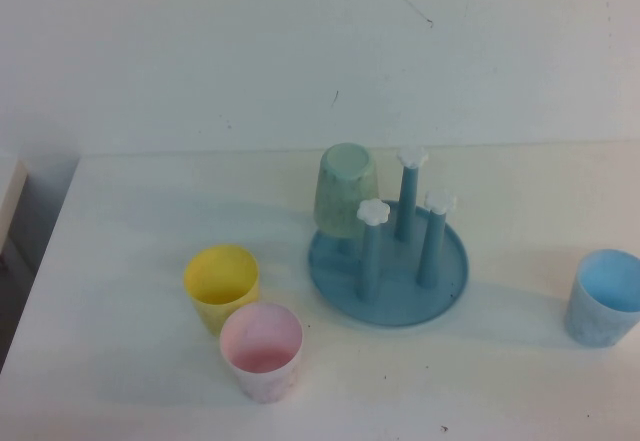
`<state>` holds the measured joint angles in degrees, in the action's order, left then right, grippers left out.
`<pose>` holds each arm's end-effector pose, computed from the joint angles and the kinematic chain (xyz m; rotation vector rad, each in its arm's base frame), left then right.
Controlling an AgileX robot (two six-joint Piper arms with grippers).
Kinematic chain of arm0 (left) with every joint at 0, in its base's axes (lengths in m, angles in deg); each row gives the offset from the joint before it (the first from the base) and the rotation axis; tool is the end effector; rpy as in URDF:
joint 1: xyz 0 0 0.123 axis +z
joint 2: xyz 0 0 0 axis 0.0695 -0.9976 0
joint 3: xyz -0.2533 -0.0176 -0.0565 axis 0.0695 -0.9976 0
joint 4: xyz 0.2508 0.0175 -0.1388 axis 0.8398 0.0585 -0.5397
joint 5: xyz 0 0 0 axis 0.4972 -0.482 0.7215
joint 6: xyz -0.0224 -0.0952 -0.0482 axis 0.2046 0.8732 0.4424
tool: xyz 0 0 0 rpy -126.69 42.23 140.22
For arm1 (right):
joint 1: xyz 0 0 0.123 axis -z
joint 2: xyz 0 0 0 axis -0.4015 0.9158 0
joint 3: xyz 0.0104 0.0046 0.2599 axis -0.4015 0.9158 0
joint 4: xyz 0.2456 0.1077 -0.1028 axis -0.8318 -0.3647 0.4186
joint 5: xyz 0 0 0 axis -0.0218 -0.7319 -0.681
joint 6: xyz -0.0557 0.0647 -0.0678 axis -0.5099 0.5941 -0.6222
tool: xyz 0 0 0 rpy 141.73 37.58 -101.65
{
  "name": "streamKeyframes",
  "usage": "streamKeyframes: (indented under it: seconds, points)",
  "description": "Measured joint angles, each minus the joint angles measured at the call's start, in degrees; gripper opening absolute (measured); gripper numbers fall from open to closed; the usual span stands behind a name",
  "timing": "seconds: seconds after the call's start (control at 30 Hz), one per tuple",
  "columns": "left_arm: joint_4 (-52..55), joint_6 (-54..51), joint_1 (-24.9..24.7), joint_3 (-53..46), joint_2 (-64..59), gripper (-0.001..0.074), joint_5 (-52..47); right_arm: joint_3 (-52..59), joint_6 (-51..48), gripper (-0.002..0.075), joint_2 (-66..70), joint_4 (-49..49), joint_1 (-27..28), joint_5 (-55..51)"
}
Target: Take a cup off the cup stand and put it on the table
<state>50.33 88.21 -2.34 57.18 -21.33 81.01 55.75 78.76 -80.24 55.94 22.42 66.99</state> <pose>0.1366 0.0017 0.1882 -0.1779 1.6472 -0.1521 0.1348 -0.0018 0.1584 -0.1407 1.9180 -0.1315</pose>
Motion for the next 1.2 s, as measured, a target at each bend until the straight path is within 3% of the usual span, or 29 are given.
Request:
streamKeyframes:
  seconds: [0.17,0.5,1.2]
  points:
    - [0.22,-4.48,4.33,0.0,0.79,-0.0002,-9.81,0.0,0.0,-0.0001,0.0,0.0,0.0,0.0]
    - [-1.02,-8.36,0.23,0.21,0.88,-0.0002,-10.83,0.0,0.0,-0.0001,0.0,0.02,0.0,0.0]
    - [-1.1,-7.59,0.06,0.21,0.88,-0.0002,-11.05,0.0,0.0,-0.0001,0.0,0.02,0.0,0.0]
